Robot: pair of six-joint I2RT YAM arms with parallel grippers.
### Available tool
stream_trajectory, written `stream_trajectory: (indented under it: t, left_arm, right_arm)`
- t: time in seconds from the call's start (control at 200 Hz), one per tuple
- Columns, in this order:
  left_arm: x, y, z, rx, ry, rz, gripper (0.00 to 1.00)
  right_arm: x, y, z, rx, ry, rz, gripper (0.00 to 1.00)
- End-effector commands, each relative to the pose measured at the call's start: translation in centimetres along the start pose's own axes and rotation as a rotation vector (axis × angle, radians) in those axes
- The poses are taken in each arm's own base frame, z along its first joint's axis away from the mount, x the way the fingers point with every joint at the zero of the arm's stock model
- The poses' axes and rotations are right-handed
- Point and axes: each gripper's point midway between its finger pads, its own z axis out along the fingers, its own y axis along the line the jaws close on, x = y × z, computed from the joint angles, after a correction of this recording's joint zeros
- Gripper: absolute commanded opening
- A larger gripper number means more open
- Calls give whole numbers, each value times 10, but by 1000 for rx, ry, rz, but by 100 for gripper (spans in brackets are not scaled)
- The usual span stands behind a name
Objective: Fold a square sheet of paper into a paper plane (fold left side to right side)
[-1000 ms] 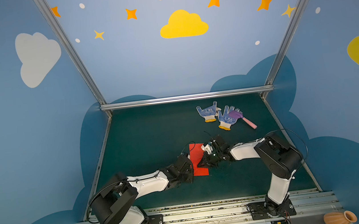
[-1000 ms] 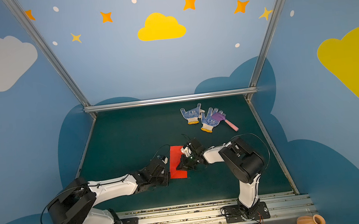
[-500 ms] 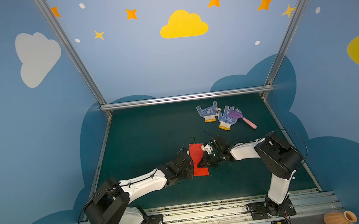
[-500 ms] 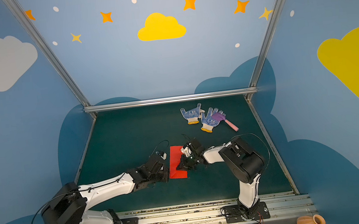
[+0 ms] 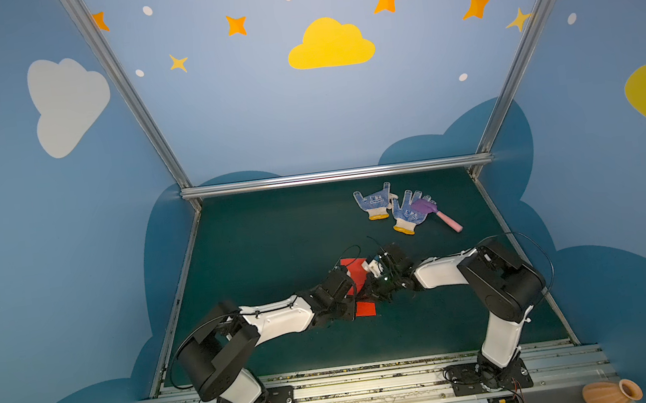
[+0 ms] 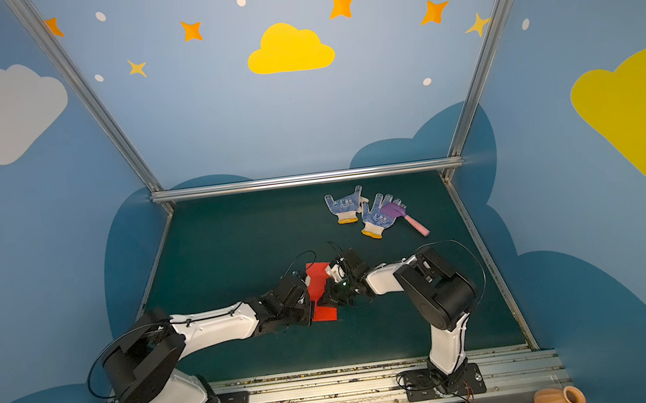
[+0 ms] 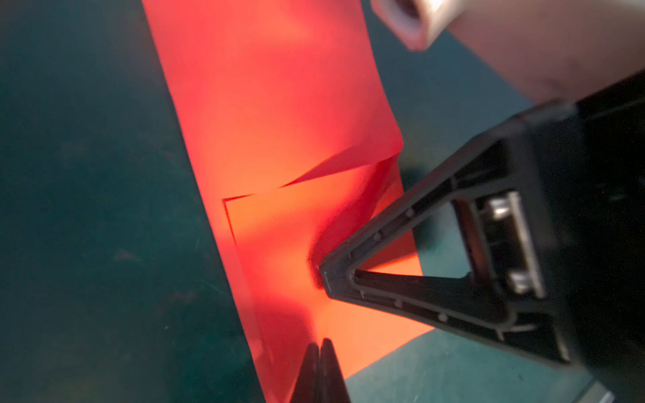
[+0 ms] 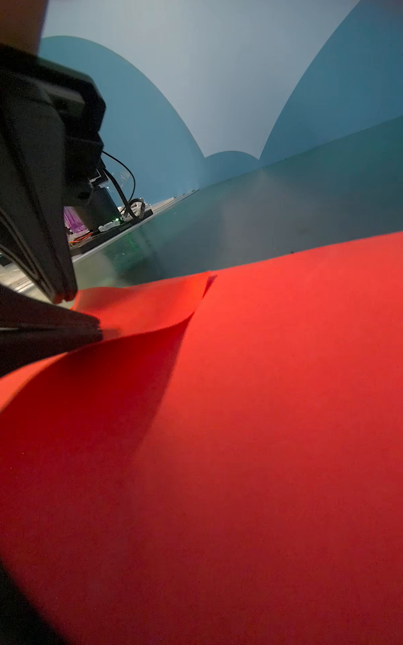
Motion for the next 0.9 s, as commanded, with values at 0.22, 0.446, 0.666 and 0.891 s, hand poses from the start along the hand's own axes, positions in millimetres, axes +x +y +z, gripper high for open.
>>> stream_trajectory:
  t: [0.22,0.446,0.666,0.891]
  left_arm:
    - [32,21,13,-37,60,-22,3]
    - [41,30,15,-63,76,-49,3]
    - [45,31,17,-69,78,-58,4]
    - [44,27,16,-65,76,-49,3]
  right_arm:
    - [18,-39,-2,127,42,73,0]
    - [-4,-38,-21,108,-20,6,0]
    - [-23,-48,-36,120,-60,33,0]
    - [-44,-73,-52,184,-94,126,0]
